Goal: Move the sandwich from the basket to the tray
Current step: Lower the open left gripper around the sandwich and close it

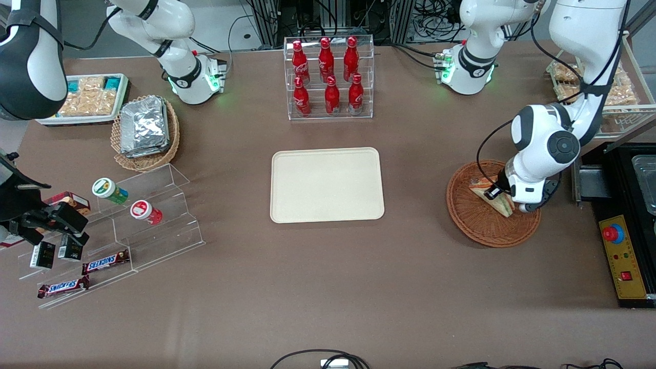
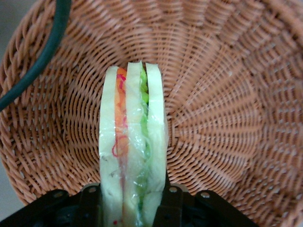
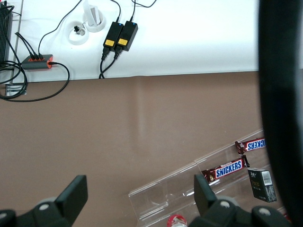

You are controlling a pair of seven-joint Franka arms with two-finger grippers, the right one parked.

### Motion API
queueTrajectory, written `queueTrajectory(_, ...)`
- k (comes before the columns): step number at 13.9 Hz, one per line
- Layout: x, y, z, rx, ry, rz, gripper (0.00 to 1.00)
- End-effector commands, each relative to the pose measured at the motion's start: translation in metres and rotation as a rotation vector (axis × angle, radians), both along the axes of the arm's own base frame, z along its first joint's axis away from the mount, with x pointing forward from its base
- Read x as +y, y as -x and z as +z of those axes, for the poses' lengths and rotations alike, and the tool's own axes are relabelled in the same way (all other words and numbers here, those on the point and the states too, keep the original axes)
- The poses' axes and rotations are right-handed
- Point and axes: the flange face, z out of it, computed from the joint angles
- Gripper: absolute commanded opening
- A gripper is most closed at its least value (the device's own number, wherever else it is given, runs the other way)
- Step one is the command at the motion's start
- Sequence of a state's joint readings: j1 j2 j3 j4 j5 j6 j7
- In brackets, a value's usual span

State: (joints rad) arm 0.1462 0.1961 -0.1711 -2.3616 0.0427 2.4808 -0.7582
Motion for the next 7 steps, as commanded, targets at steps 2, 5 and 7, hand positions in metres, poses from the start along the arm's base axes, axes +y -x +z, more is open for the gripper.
queueTrajectory(2,-0.007,-0.036,0.090,0.038,-0.042,-0.001,0.00)
queueTrajectory(5,-0.040,-0.060,0.154,0.050,-0.055,-0.083,0.00)
queueTrajectory(7,-0.077,-0.065,0.178,0.031,-0.050,-0.166,0.00)
